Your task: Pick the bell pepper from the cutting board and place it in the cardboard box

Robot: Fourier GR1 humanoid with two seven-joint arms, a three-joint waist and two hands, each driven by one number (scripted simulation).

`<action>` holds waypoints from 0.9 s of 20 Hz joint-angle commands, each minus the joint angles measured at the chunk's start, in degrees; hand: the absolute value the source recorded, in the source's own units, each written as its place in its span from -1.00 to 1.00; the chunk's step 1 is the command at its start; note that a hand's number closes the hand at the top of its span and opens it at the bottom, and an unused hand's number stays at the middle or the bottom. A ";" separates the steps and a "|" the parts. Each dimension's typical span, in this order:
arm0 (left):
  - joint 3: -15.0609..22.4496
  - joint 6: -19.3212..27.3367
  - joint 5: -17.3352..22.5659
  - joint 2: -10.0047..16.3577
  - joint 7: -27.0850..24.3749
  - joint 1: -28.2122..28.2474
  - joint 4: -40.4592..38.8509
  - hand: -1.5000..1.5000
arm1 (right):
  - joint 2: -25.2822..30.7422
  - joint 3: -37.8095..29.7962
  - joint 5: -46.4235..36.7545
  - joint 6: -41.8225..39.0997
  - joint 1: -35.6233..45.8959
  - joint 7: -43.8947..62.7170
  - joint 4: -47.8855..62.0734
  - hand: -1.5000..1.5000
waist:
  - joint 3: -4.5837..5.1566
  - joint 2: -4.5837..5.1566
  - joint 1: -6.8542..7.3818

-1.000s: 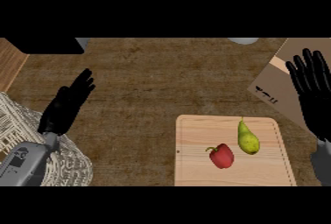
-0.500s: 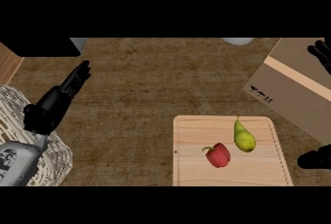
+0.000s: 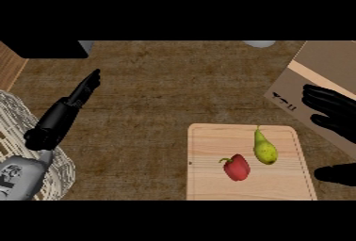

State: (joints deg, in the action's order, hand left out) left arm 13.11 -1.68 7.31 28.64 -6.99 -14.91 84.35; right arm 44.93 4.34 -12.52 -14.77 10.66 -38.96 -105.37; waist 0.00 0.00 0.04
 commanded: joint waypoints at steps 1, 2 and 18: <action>-1.44 1.64 0.07 -1.10 1.88 -0.35 0.88 0.00 | 3.03 3.83 -10.37 1.03 -3.44 0.69 -7.42 -1.00 | 0.03 -0.31 -0.70; -1.49 1.72 -0.89 -1.24 1.34 -0.11 0.54 0.00 | 3.63 5.15 -14.72 2.38 -4.22 1.12 -7.40 -1.00 | 0.02 -0.26 -0.64; -4.56 -1.34 -6.26 -6.37 3.20 2.98 4.56 0.00 | 2.18 31.89 -54.63 -10.08 -11.97 34.77 -30.28 -1.00 | 0.05 -0.33 -0.36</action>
State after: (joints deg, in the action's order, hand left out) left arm 8.56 -5.46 1.03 24.41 -6.36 -11.94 87.02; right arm 49.04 29.01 -58.23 -21.19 0.77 -11.54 -131.81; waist 0.00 -0.33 -0.32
